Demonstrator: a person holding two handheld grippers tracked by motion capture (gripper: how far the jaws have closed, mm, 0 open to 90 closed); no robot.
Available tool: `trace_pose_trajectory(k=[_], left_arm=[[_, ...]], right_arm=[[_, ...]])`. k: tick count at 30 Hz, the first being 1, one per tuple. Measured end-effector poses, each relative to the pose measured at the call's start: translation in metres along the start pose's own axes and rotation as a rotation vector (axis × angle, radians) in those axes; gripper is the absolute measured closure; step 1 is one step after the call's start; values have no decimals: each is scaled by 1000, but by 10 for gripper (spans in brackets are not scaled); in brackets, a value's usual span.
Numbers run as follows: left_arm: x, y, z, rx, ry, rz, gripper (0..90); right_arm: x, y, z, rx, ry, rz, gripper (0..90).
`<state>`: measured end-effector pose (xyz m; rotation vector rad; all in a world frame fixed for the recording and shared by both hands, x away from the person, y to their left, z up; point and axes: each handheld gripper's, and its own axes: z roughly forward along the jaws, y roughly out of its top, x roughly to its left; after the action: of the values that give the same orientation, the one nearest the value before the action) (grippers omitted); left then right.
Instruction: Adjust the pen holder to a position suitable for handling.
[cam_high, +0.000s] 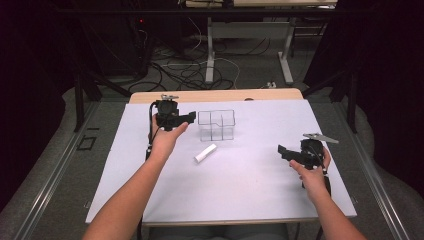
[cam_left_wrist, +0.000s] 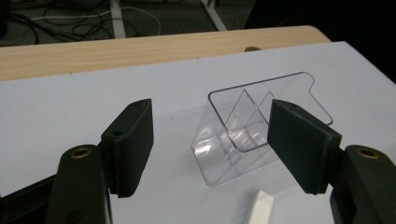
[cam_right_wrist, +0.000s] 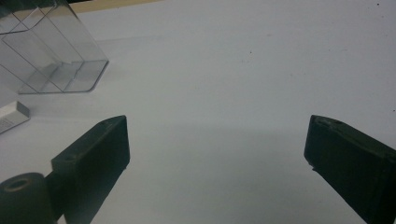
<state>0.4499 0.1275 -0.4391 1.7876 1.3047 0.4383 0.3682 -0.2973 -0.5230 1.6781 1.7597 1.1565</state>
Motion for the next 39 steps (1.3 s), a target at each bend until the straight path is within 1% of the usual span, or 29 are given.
trace_pose_trajectory(k=[1,2,3,5,7,8,9,11,14,15,18,19,20,22,25,30,39], left_arm=[[2,-2,0,-14,-19,10,314],[3,-3,-1,-16,-30,6,287],[4,-5,-2,-10,-40,5,286],[6,-8,-3,2,-44,36,284],[6,-12,-4,9,-54,52,261],[6,-14,-4,19,-55,70,251],[6,-16,-4,30,-54,80,243],[7,-20,-3,34,-63,97,215],[7,-27,-2,58,-72,123,188],[7,-29,-1,63,-73,137,183],[6,-35,1,84,-76,158,171],[6,-36,2,97,-74,159,171],[6,-38,3,99,-75,167,171],[6,-39,5,108,-68,188,170],[4,-42,7,114,-67,199,171],[3,-48,12,145,-74,219,171],[-1,-59,22,183,-91,228,186]], right_arm=[[0,0,0,-1,0,1,64],[0,0,0,0,-1,3,64],[-1,0,0,-3,-2,-3,64],[-2,0,-1,-1,-2,-4,64],[-2,0,-1,-2,-2,-3,64],[-2,0,-1,-2,-2,-3,64],[-2,0,-1,-2,-2,-2,64],[-1,0,0,-1,-3,-1,64],[0,0,0,-1,-1,3,64],[0,0,0,-1,-1,3,64],[0,0,0,-1,-1,4,64],[0,0,0,-1,-1,5,64],[0,0,0,0,-1,5,64],[0,0,0,1,-2,6,64],[0,0,0,1,-1,4,64],[-1,0,0,-1,-3,2,64],[-1,0,0,0,-2,4,64]])
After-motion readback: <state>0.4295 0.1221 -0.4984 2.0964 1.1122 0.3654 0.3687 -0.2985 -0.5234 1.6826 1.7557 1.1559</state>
